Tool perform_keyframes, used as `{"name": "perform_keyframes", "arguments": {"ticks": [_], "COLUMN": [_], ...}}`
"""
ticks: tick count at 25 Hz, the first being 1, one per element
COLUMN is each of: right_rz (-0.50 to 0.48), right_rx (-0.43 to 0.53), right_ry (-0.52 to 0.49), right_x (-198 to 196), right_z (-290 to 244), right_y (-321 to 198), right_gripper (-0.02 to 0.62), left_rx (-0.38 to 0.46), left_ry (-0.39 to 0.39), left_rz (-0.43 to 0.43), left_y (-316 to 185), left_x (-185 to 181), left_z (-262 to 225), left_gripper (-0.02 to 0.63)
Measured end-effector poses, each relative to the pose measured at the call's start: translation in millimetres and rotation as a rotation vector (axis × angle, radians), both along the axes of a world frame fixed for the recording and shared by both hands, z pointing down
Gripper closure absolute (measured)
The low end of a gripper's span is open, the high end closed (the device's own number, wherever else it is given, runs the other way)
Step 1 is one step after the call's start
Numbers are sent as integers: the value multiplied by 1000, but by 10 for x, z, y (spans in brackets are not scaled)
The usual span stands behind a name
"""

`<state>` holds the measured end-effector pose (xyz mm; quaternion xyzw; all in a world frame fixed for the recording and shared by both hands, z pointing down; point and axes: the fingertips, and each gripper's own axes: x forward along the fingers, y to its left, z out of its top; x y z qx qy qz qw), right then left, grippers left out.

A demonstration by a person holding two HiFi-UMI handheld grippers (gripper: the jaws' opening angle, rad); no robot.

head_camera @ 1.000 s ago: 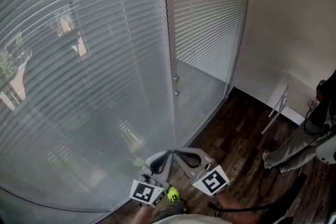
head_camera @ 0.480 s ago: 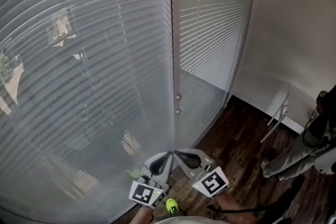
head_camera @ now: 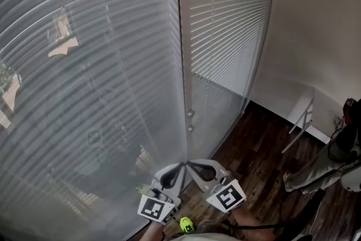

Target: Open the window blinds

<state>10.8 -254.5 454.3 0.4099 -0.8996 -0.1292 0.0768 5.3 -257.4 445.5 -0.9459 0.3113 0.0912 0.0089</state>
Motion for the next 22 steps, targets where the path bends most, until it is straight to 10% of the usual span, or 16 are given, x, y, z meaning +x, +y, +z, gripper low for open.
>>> {"name": "perform_keyframes", "arguments": {"ticks": [22], "right_rz": [-224], "right_rx": [-22], "right_ry": [16], "right_x": [160], "right_z": [172], "right_y": [-652], "right_gripper": [591], "left_rx": [-38], "left_ry": [-43], "left_rz": [-173], "left_y": [-616], "left_x": [161], "left_z": [258], "left_gripper": [615]}}
